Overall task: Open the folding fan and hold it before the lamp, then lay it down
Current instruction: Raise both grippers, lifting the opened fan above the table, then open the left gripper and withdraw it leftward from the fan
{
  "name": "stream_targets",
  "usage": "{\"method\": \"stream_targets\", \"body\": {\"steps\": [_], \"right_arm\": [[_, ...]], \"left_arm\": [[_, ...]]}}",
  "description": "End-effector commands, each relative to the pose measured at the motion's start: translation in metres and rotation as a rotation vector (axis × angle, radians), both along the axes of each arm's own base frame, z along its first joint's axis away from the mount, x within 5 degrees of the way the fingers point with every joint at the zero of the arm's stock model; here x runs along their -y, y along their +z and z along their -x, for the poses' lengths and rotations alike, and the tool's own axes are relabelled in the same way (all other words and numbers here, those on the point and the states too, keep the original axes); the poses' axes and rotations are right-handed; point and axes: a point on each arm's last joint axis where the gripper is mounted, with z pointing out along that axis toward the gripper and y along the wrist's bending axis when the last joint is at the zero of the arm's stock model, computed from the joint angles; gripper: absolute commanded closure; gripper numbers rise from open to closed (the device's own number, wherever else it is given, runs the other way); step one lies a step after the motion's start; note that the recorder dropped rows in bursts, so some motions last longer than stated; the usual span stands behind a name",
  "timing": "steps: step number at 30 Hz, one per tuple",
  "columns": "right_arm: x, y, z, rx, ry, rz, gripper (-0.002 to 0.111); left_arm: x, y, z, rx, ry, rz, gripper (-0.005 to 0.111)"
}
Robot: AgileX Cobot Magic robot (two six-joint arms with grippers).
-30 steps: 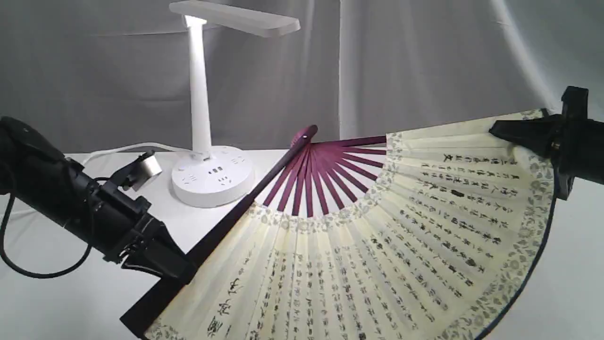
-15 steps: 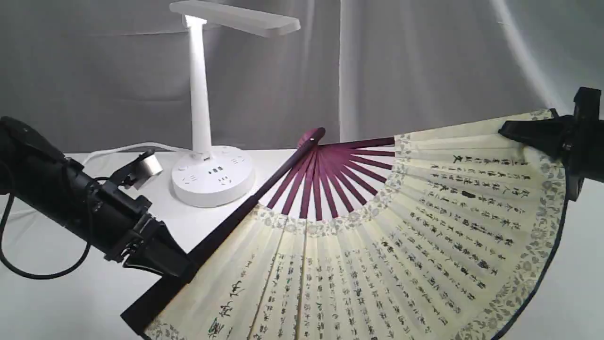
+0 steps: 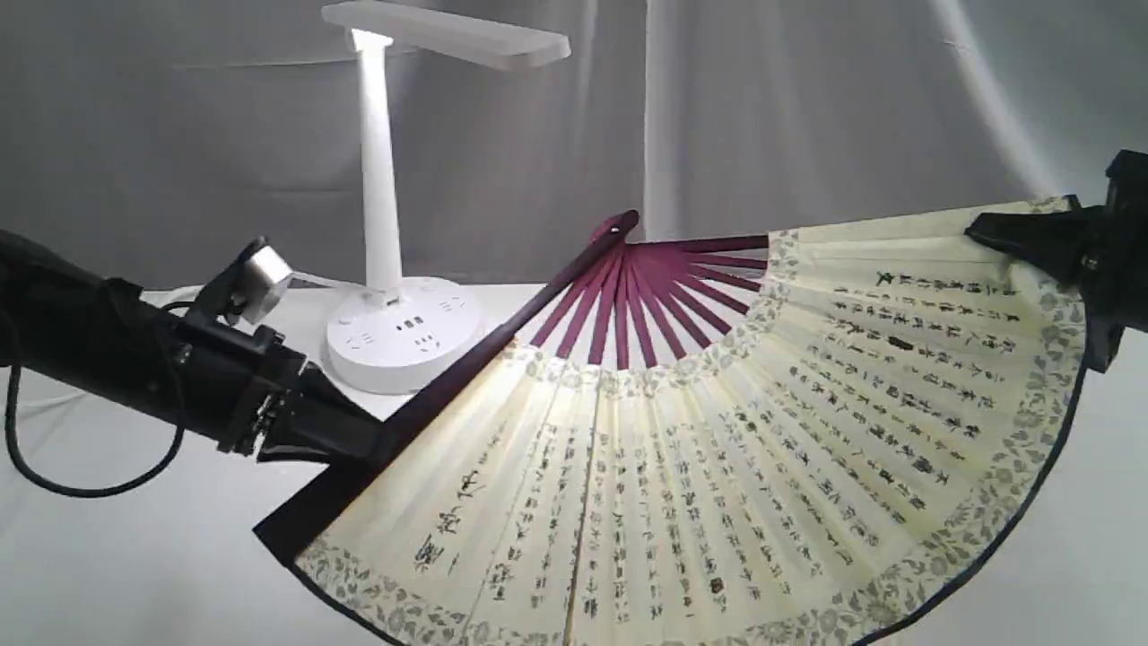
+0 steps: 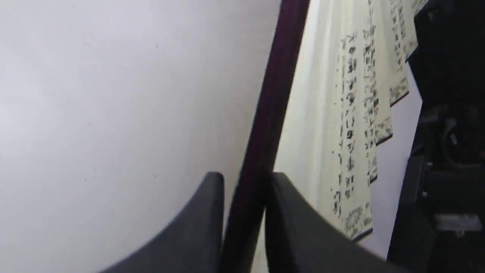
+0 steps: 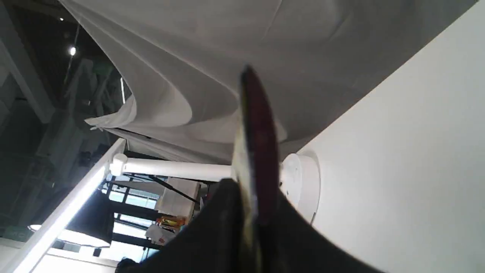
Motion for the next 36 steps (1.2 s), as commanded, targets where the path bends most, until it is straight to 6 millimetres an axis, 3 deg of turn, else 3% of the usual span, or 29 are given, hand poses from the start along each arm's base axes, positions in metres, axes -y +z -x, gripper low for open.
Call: {"method": "stream_targets", "body": {"steps": [1, 6, 11, 20, 31, 36], "right_arm": [[0.023, 0.017, -0.011, 0.052, -0.166, -0.026, 0.108], [0.022, 0.036, -0.023, 0.092, -0.135, -0.003, 0.108], [0.020, 0.050, -0.030, 0.124, -0.123, -0.009, 0.108], [0.009, 0.051, -0.038, 0.109, -0.147, -0.003, 0.108], [0.005, 0.055, -0.043, 0.136, -0.195, -0.056, 0.108], [0.003, 0.057, -0.044, 0.141, -0.192, -0.076, 0.108]], "left_arm": [[-0.024, 0.001, -0.008, -0.022, 0.142, -0.003, 0.107], [-0.030, 0.000, -0.008, -0.032, 0.156, -0.009, 0.107], [-0.026, 0.002, -0.019, -0.038, 0.253, 0.127, 0.107], [-0.026, 0.011, -0.044, -0.036, 0.357, 0.250, 0.107], [-0.033, 0.043, -0.068, -0.028, 0.425, 0.317, 0.107], [-0.036, 0.043, -0.084, -0.108, 0.469, 0.336, 0.107]]}}
